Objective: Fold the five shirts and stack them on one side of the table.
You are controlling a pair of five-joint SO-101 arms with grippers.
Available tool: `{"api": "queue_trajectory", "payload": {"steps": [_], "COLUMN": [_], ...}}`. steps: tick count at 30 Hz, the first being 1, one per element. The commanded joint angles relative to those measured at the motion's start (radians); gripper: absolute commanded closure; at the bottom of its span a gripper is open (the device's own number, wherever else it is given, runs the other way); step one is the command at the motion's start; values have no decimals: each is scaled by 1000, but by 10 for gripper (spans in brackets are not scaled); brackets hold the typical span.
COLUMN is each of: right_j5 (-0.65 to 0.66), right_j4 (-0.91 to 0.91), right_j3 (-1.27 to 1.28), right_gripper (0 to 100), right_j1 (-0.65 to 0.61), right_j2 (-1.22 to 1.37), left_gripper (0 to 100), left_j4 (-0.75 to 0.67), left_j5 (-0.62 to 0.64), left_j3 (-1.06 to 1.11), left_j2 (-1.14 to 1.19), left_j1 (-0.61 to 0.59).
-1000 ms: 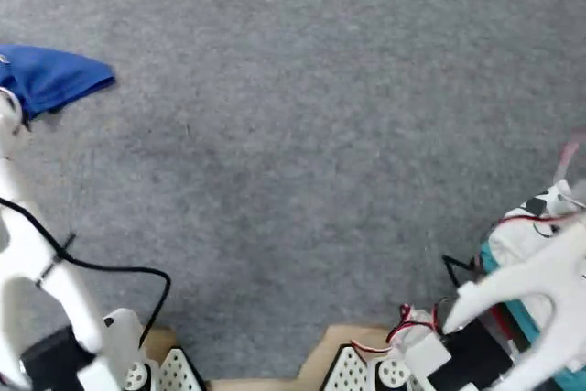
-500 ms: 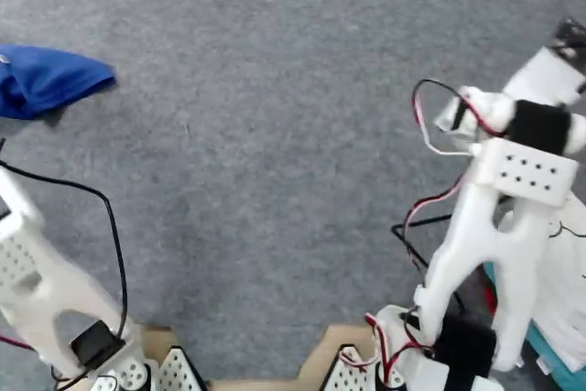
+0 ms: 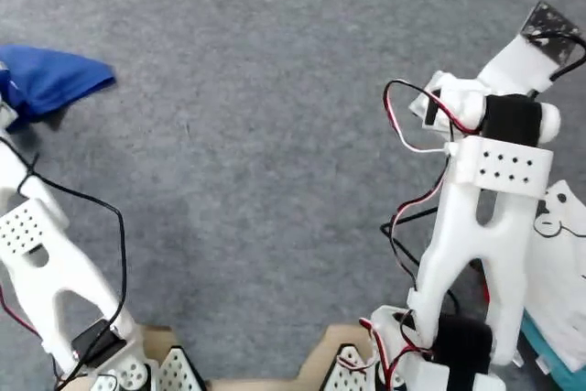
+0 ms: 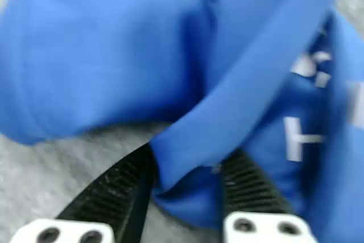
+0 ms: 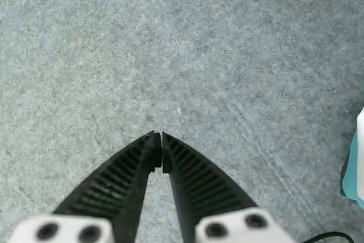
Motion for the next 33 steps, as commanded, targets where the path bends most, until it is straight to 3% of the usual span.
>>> {"api": "queue_trajectory", "payload": {"steps": [1, 6, 12, 19, 24, 33], "right_j5": [-11, -3, -3, -3, -3, -2], "right_j4": [-14, -8, -8, -15, -17, -49], "right_j3": [16, 58, 64, 65, 64, 65], "right_gripper": [994, 994, 994, 994, 994, 994], "right_j1": [-12, -4, -4, -4, -4, 1], "right_j2": [-38, -39, -41, -39, -35, -35], "left_gripper": [984, 982, 982, 982, 982, 982], "left_j4": [109, 466, 720, 749, 749, 743], "left_j5": [5, 0, 6, 40, 38, 41], "left_j3": [-94, -350, -331, -304, -58, 733], "left_j2": [-7, -10, -168, -372, -581, -1104], "left_j1": [31, 97, 181, 307, 434, 732]}}
